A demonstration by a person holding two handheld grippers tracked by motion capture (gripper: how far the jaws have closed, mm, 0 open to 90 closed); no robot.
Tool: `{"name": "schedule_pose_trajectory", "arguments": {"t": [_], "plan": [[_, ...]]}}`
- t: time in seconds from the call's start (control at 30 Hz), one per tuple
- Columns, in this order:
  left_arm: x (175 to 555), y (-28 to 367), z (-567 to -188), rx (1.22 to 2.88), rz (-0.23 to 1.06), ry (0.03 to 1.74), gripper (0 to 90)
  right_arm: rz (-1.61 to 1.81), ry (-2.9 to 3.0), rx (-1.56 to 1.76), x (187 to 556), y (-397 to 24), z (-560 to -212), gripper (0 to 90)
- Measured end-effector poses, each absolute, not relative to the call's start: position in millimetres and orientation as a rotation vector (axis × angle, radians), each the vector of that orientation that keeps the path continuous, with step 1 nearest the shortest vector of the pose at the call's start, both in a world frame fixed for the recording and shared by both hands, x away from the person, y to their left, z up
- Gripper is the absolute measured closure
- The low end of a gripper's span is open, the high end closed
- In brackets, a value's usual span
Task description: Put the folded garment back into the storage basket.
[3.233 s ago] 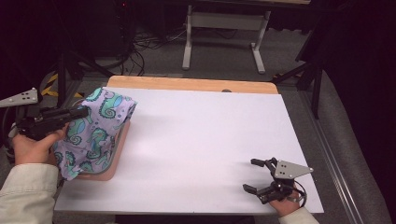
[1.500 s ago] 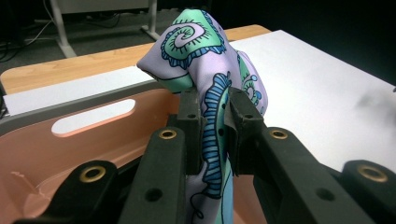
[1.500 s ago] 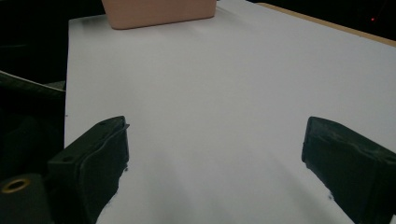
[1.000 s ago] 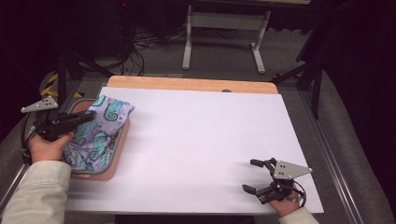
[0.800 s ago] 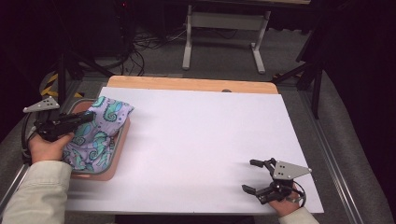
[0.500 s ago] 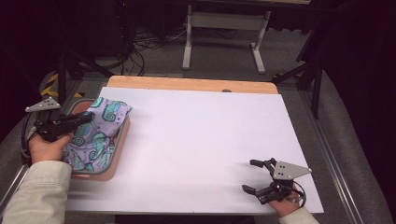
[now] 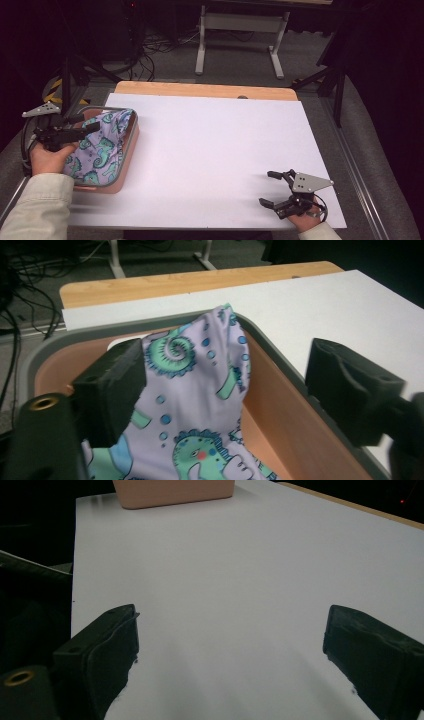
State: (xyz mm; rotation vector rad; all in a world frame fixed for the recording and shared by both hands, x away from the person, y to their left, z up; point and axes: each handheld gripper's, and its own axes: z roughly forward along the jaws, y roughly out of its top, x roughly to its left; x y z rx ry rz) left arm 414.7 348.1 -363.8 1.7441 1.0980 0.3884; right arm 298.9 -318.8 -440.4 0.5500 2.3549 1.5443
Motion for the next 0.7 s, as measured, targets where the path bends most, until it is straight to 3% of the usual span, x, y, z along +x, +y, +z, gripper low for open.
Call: {"name": "schedule_pose_trajectory", "arguments": {"t": [0.33, 0.7], "plan": [[399, 329, -337, 1.718, 0.448, 1.030, 5.3, 1.543, 2.354, 0.553, 299, -319, -440, 8.2], [384, 297, -316, 1.746, 0.444, 0.955, 1.3, 1.543, 2.354, 0.554, 299, -319, -440, 8.2]]}}
